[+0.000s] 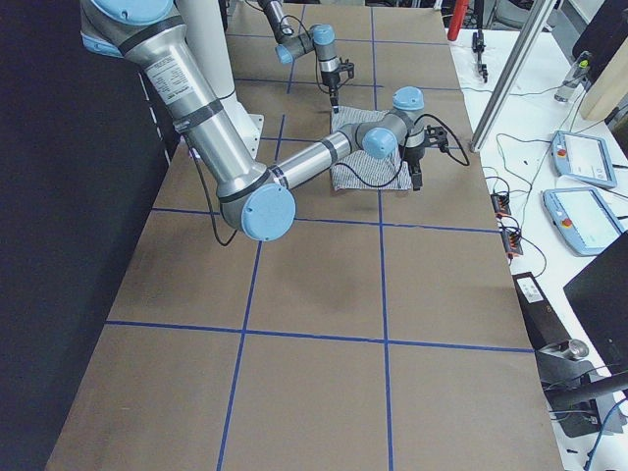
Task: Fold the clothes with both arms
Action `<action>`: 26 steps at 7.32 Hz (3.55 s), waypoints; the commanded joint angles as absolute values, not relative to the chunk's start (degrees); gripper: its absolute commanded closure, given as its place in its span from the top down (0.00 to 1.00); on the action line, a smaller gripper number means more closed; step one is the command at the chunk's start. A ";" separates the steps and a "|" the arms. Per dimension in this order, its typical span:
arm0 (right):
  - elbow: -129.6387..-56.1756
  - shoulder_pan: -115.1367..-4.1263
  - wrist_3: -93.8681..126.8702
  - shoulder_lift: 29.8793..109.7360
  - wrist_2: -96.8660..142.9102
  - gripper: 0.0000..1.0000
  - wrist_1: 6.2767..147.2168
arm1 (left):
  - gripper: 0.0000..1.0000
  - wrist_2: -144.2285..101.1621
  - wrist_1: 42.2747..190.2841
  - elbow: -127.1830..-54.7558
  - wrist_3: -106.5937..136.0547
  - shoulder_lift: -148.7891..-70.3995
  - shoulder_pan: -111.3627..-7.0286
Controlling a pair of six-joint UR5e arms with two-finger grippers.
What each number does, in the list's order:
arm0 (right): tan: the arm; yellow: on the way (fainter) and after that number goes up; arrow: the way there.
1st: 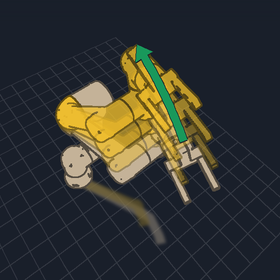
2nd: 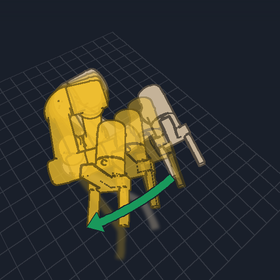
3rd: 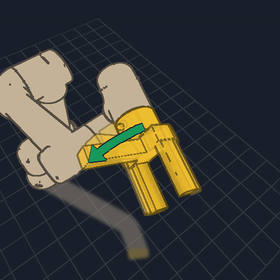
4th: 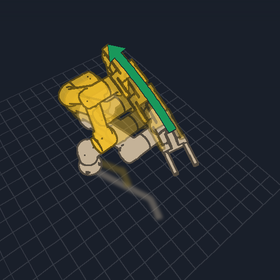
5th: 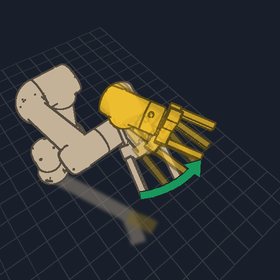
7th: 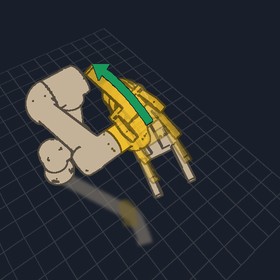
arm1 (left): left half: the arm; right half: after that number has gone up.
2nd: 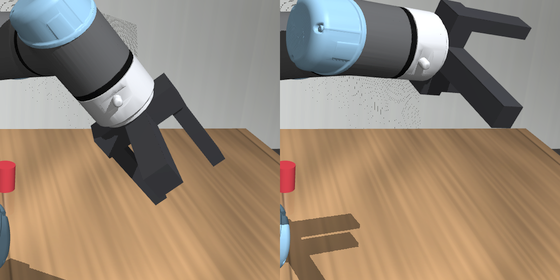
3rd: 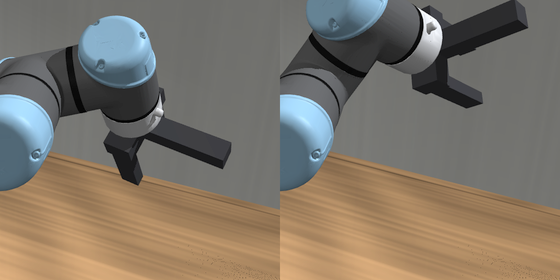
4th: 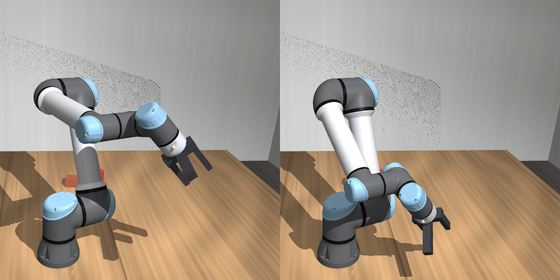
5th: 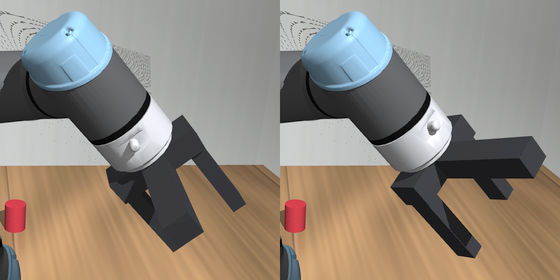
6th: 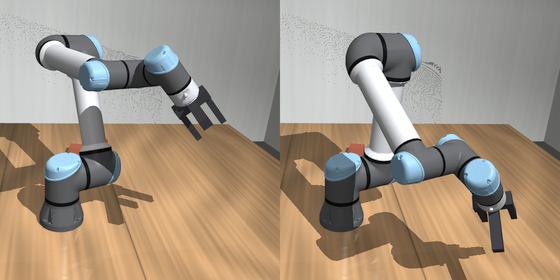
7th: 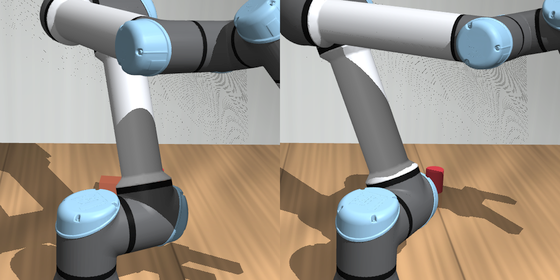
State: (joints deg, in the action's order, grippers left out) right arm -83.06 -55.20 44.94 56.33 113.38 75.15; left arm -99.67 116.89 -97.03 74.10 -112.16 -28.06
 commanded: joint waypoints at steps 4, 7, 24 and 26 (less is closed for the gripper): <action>-82.97 -54.93 45.09 56.34 113.29 1.00 75.15 | 0.00 -99.75 116.28 -100.26 72.87 -111.19 -28.73; -82.97 -54.76 45.44 56.25 113.20 1.00 75.15 | 0.00 -99.67 116.02 -98.45 63.32 -110.21 -35.56; -41.01 -33.50 94.37 23.40 82.65 0.81 48.73 | 1.00 -100.90 139.13 -59.85 31.82 -123.49 -58.54; -36.56 -33.05 94.31 22.32 81.48 0.81 46.32 | 1.00 -100.90 139.13 -60.03 32.17 -123.40 -58.54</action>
